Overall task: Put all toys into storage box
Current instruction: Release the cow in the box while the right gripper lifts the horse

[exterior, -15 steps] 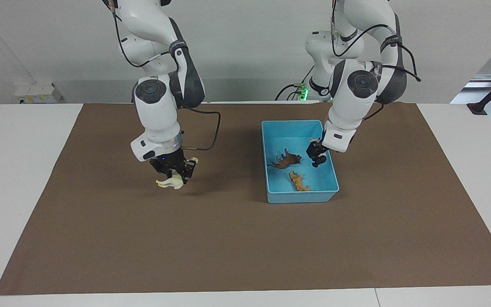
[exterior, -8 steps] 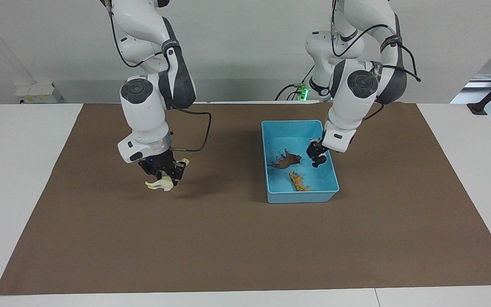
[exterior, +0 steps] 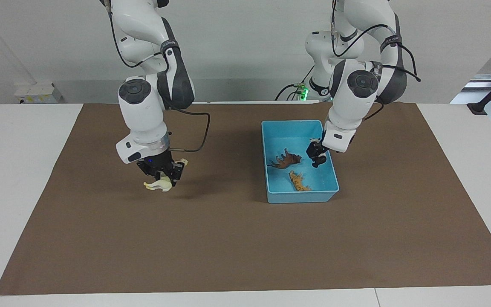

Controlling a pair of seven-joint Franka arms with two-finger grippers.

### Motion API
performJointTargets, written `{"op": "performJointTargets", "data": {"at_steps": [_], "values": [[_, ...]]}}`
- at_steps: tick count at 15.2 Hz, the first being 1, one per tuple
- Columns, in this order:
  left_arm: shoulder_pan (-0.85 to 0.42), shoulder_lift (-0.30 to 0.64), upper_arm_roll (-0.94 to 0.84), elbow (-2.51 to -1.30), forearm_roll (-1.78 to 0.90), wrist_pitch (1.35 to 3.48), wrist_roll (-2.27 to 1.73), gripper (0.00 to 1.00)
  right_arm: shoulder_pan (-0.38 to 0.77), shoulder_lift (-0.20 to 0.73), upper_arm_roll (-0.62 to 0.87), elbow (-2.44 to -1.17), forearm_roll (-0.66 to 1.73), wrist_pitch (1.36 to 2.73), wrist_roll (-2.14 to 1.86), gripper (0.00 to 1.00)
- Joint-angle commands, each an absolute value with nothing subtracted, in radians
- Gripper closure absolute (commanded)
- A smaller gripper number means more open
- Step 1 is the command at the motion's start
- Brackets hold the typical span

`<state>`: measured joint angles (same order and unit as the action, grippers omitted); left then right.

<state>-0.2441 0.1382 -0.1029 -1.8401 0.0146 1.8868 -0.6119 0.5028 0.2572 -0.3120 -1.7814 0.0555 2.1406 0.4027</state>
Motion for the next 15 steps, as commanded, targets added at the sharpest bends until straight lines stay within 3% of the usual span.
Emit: {"op": "performJointTargets", "data": {"at_steps": [1,3,4,5,6,7,8,9,10,11,12,13,14,15], "values": [[-0.245,0.120,-0.098,-1.867,-0.002,1.908,-0.607,0.00,0.486,0.262,-0.305,-1.770,0.049,2.146,0.368,1.00],[-0.245,0.120,-0.097,-1.867,-0.002,1.911,-0.609,0.00,0.486,0.262,-0.305,-1.770,0.049,2.146,0.368,1.00],[-0.241,0.121,-0.098,-1.867,-0.011,1.911,-0.615,0.36,0.488,0.262,-0.305,-1.770,0.051,2.146,0.368,1.00],[-0.232,0.120,-0.097,-1.867,-0.041,1.910,-0.617,0.56,0.488,0.262,-0.305,-1.770,0.049,2.146,0.368,1.00],[-0.226,0.120,-0.097,-1.867,-0.047,1.911,-0.614,0.34,0.488,0.262,-0.305,-1.770,0.049,2.146,0.368,1.00],[-0.229,0.121,-0.097,-1.867,-0.048,1.914,-0.606,0.00,0.488,0.262,-0.305,-1.770,0.051,2.146,0.368,1.00],[-0.235,0.123,-0.095,-1.867,-0.048,1.920,-0.617,0.00,0.488,0.262,-0.305,-1.770,0.051,2.146,0.368,1.00],[-0.236,0.123,-0.095,-1.865,-0.054,1.919,-0.633,0.48,0.488,0.262,-0.305,-1.770,0.049,2.146,0.368,1.00],[-0.232,0.121,-0.098,-1.867,-0.055,1.917,-0.646,0.90,0.488,0.262,-0.305,-1.770,0.049,2.146,0.368,1.00],[-0.230,0.121,-0.097,-1.867,-0.055,1.919,-0.643,0.75,0.489,0.262,-0.305,-1.770,0.051,2.146,0.368,1.00],[-0.233,0.121,-0.097,-1.867,-0.055,1.928,-0.640,0.01,0.489,0.262,-0.305,-1.770,0.049,2.146,0.368,1.00],[-0.238,0.124,-0.097,-1.865,-0.057,1.936,-0.665,0.30,0.489,0.262,-0.305,-1.770,0.051,2.146,0.368,1.00],[-0.236,0.121,-0.098,-1.867,-0.057,1.927,-0.675,0.67,0.489,0.262,-0.305,-1.770,0.049,2.146,0.368,1.00],[-0.236,0.121,-0.097,-1.868,-0.057,1.933,-0.673,0.51,0.488,0.262,-0.305,-1.770,0.049,2.146,0.368,1.00]]}}
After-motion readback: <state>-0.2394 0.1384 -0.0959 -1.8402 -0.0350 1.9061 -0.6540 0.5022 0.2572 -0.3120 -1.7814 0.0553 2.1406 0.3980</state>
